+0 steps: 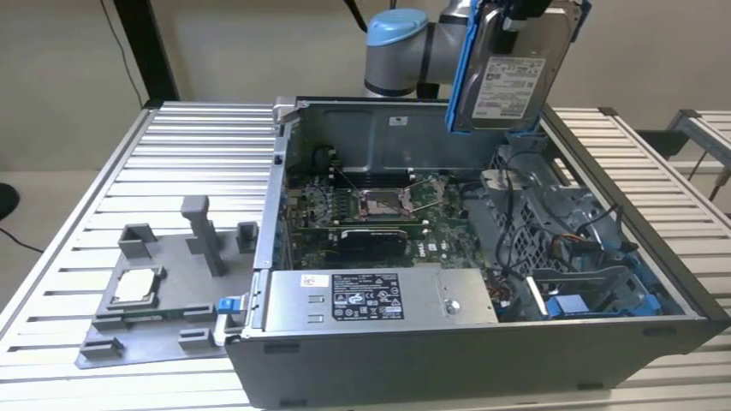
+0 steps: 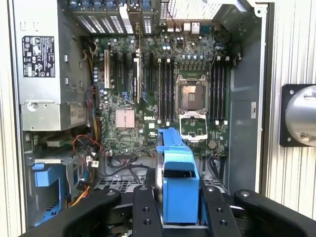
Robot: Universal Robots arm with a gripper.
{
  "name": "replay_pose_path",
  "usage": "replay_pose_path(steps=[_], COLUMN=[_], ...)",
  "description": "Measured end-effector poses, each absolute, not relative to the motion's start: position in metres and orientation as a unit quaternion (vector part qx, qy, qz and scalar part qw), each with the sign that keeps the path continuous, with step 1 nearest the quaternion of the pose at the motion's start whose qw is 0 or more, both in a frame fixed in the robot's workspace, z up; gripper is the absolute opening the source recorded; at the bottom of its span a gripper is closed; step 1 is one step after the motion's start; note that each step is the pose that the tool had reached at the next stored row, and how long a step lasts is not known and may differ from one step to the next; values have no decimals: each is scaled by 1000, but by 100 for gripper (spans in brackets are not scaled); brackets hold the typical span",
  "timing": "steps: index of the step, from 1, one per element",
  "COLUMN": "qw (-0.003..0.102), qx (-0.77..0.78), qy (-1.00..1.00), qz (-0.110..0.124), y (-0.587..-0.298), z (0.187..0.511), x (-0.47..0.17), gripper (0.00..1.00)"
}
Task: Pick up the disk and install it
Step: 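Pick up the disk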
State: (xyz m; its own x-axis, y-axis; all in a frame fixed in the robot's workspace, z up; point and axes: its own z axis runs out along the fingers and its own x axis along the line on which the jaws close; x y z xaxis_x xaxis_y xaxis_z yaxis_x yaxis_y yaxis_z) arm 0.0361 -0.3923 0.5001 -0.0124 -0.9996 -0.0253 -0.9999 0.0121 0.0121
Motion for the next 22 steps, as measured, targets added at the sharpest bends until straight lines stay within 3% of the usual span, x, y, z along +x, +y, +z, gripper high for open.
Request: replay_pose_path(steps=[22], qw=[5], qx=[-703], qy=[711], qz=[13], y=[-393], z=[500], x=[57], gripper=[0])
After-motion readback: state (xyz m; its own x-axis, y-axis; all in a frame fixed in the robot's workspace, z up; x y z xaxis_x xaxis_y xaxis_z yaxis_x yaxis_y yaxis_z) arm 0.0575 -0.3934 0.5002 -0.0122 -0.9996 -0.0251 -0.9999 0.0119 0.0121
